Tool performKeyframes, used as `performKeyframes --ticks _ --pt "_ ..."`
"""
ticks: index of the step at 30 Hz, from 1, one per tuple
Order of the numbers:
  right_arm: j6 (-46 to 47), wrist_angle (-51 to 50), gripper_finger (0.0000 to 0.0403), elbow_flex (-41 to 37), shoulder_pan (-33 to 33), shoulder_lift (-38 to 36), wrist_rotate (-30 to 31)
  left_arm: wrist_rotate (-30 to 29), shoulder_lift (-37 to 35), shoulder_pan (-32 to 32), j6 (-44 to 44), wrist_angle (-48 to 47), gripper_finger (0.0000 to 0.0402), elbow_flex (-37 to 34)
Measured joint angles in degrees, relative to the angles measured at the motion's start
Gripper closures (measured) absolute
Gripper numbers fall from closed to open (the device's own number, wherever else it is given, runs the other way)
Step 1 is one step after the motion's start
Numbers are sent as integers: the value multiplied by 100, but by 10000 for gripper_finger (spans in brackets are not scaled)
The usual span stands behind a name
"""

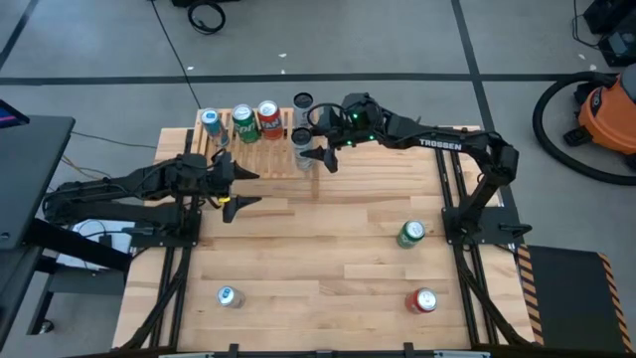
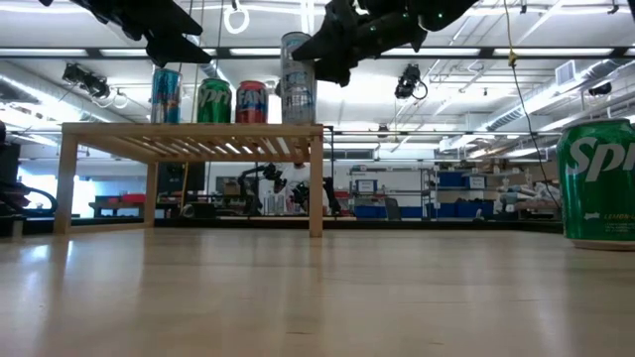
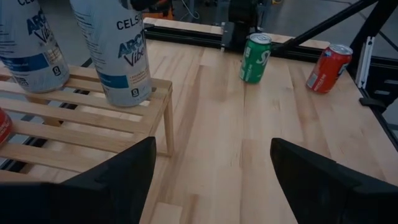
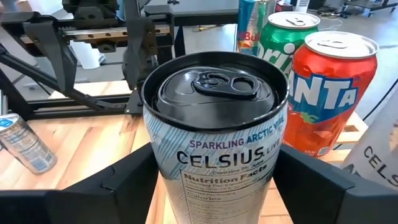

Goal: Place canned beverage on shelf
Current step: Put the white-blue soda can on the shelf

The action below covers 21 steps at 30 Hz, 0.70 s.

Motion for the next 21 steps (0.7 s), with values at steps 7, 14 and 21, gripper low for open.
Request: performKeyframes --ticks 7,14,21 --pt "-89 -23 93 -13 0 13 -21 0 0 0 4 -4 84 0" --pt "-336 2 86 -13 28 13 123 0 0 0 9 -22 84 0" --pt "-435 14 49 -13 52 13 170 1 0 0 10 -108 84 -2"
